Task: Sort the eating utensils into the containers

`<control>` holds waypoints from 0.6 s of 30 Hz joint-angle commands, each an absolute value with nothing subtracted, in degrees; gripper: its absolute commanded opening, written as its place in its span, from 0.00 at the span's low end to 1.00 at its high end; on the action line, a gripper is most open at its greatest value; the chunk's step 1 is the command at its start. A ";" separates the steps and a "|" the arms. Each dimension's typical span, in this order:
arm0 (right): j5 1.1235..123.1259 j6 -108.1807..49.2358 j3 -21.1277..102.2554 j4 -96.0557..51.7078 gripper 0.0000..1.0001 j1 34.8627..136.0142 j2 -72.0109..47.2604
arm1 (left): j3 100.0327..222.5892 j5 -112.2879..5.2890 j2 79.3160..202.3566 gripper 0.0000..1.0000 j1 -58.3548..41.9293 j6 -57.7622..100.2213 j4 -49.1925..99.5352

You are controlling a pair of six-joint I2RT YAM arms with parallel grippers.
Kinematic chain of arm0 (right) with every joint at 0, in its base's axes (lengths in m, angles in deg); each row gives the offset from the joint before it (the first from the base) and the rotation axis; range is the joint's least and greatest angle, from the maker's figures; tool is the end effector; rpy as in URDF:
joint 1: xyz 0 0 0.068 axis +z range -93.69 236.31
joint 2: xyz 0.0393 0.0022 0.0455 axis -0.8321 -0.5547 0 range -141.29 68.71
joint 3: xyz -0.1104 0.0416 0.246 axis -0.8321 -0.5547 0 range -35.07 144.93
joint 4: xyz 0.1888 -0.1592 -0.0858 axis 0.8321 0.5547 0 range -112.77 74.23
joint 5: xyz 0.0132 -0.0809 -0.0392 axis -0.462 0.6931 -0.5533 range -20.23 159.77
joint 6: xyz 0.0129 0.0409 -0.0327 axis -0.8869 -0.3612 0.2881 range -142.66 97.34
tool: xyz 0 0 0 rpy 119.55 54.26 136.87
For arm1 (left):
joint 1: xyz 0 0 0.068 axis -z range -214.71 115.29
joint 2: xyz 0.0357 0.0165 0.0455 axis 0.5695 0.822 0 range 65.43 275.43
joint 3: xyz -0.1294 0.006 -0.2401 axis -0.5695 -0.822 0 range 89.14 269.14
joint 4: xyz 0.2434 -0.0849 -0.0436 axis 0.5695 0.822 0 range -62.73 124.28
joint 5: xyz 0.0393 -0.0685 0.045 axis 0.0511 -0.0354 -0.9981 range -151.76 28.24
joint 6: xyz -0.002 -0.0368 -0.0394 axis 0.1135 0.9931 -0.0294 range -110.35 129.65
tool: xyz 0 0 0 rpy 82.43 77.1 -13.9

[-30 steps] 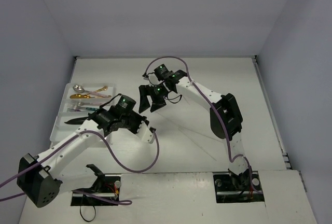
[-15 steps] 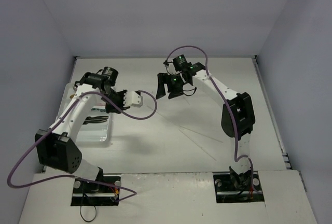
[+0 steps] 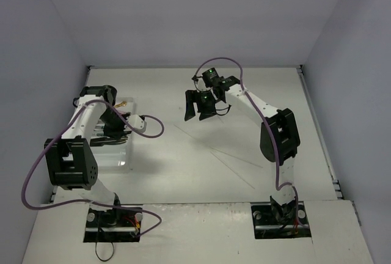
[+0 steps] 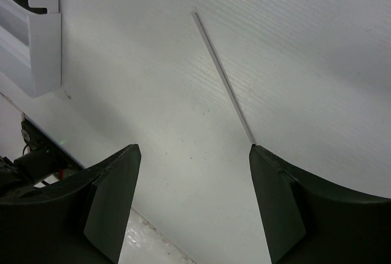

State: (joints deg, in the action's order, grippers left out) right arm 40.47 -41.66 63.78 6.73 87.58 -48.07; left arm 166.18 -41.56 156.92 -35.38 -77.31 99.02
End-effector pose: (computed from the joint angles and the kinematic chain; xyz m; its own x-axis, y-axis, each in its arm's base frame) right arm 0.3855 0.2545 0.2535 -0.8347 -0.1746 -0.5223 -0.4905 0.6668 0.5610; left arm 0.2862 -0.0090 0.2672 -0.0409 0.9368 -0.3476 0.9970 0.0613 0.0480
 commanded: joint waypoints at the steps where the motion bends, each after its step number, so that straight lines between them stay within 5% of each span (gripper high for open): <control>1: 41.38 -40.52 63.39 7.10 0.69 87.68 -44.68 | 167.38 -43.57 158.40 0.00 -37.14 -83.86 95.20; 18: 47.27 -37.63 60.93 10.76 0.69 87.78 -42.79 | 168.51 -43.91 167.13 0.00 -38.71 -79.63 92.11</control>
State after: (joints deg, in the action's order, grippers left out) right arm 45.83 -38.80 60.46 9.43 87.58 -47.74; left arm 166.70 -43.90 167.20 -37.88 -79.94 91.37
